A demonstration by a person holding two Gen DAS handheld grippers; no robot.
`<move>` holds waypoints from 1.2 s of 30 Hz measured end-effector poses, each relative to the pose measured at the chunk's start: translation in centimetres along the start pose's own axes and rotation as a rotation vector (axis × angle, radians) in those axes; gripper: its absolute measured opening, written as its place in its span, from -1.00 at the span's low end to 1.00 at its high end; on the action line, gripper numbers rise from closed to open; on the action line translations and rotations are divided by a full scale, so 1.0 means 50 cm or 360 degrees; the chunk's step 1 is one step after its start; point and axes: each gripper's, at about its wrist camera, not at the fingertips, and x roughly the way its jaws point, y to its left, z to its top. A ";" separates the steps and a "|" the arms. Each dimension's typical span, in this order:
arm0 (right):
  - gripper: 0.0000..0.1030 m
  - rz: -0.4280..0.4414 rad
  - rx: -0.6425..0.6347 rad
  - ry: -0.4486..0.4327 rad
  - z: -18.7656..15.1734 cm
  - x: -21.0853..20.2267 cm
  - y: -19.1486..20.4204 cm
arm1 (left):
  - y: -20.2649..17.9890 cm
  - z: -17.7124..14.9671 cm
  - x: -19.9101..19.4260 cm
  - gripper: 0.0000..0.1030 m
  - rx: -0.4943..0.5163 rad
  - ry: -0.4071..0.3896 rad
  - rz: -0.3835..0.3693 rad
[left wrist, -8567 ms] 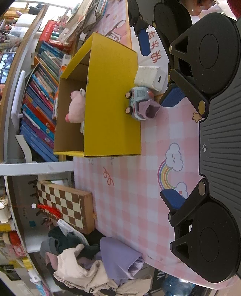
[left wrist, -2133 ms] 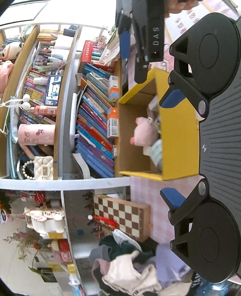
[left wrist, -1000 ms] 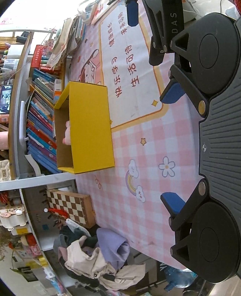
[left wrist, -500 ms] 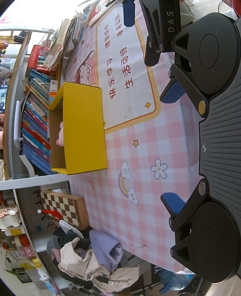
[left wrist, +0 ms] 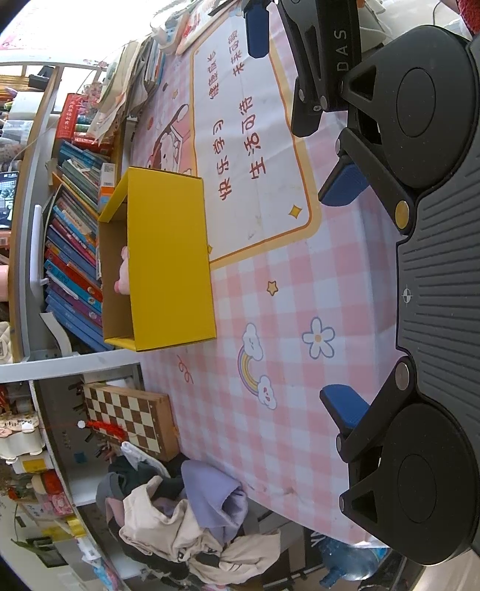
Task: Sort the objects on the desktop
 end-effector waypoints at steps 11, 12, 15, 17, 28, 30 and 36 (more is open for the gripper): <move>1.00 0.0000 -0.0006 0.0005 0.000 0.003 0.001 | 0.002 0.000 0.000 1.00 0.0002 0.0003 0.0000; 1.00 -0.0001 -0.0006 0.0005 0.000 0.003 0.001 | 0.002 0.000 0.001 1.00 0.0002 0.0004 -0.0001; 1.00 -0.0002 -0.0007 0.0006 0.000 0.003 0.001 | 0.003 0.000 0.001 1.00 0.0005 0.0003 -0.0001; 1.00 -0.0005 -0.0007 0.0007 0.000 0.003 0.001 | 0.003 0.000 0.001 1.00 0.0007 0.0002 -0.0001; 1.00 -0.0006 -0.0003 0.0011 -0.001 0.003 0.000 | 0.001 -0.001 -0.001 1.00 0.0013 -0.0004 -0.0013; 1.00 -0.0006 -0.0003 0.0012 -0.002 0.003 -0.001 | 0.001 -0.001 -0.002 1.00 0.0016 -0.0007 -0.0013; 1.00 -0.0005 -0.0001 0.0014 -0.002 0.003 -0.002 | 0.004 -0.003 0.000 1.00 -0.0001 0.0001 -0.0030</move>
